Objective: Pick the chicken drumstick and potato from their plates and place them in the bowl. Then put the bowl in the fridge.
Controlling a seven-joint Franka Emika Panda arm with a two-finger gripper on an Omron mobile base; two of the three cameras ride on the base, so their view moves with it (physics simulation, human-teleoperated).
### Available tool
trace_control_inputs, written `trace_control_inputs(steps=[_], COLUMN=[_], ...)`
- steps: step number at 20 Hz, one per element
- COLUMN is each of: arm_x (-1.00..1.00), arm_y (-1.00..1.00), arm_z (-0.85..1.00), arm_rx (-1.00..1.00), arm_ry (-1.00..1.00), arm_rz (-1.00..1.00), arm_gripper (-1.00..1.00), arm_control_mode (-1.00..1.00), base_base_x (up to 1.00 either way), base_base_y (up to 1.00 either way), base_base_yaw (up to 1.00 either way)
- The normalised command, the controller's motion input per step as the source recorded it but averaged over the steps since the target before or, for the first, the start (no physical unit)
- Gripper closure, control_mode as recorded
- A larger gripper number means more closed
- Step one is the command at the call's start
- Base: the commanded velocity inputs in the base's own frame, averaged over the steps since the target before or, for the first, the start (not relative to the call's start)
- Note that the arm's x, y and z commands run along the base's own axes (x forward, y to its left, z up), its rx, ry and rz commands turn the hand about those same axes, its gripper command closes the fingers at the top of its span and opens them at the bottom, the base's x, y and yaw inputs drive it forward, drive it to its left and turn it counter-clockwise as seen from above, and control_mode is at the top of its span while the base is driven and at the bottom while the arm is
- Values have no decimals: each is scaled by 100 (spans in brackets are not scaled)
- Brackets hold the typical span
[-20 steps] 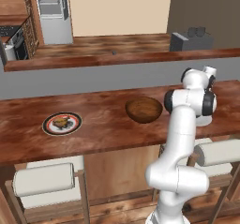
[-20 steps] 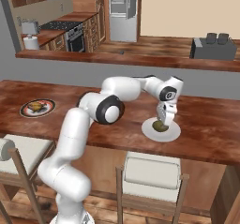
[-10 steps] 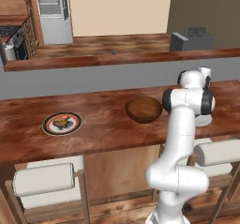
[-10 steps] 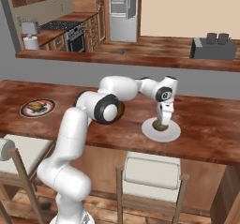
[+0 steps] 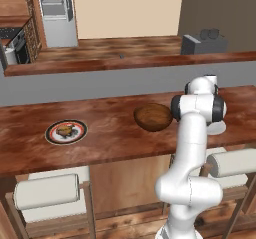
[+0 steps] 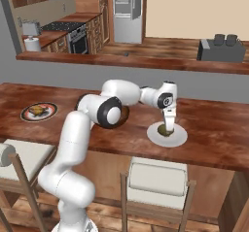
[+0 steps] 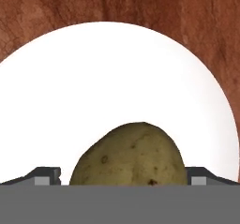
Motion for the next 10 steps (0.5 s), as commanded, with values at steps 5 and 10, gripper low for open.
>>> trace_control_inputs(steps=[5,10], arm_x=[-13,-11], arm_y=[4,2], arm_z=[-44,-40], arm_rx=[-4,-1], arm_ry=[0,0], arm_rz=[0,0], arm_gripper=[-100,-100], arm_control_mode=[-100,-100], base_base_x=[0,0], base_base_y=[0,0], base_base_yaw=[0,0])
